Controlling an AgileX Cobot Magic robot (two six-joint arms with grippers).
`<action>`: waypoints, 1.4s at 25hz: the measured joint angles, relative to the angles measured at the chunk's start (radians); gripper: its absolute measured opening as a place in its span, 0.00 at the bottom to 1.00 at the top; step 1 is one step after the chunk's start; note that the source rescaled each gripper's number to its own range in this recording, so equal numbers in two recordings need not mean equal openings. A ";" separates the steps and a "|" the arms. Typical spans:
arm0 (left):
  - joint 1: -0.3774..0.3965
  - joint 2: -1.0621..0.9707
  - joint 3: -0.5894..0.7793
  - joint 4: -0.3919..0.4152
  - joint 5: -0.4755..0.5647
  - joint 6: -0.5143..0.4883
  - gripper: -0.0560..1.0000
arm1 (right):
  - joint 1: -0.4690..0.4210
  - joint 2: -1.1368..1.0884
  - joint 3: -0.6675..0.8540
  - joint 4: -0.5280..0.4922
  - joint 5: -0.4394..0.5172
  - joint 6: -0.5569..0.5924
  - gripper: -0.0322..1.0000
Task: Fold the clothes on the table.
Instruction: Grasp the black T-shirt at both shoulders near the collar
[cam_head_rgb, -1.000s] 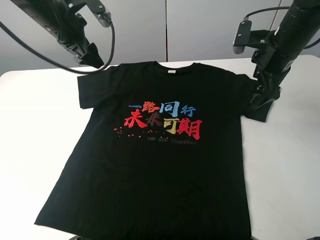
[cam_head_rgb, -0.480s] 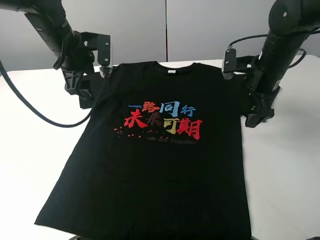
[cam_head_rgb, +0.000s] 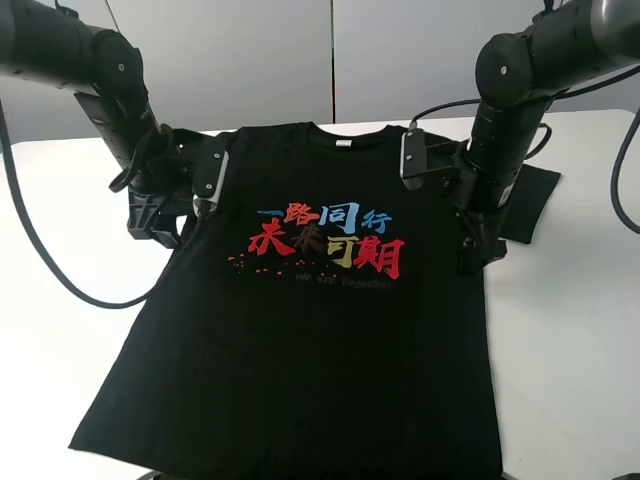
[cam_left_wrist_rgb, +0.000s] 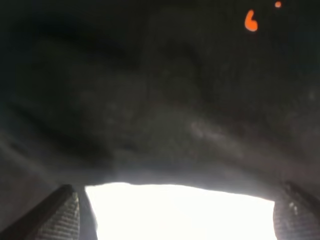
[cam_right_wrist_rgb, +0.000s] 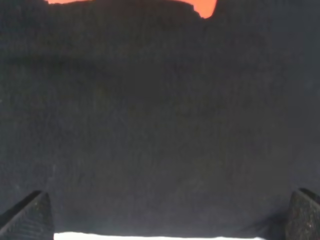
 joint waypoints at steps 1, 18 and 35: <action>-0.002 0.010 0.000 0.010 -0.016 0.001 1.00 | 0.000 0.004 0.000 0.000 0.000 0.002 1.00; -0.002 0.096 0.000 -0.038 -0.058 0.011 1.00 | 0.002 0.032 0.004 0.000 -0.022 0.013 1.00; -0.002 0.096 0.000 -0.027 -0.064 0.011 1.00 | 0.004 0.063 0.004 -0.029 -0.040 0.013 1.00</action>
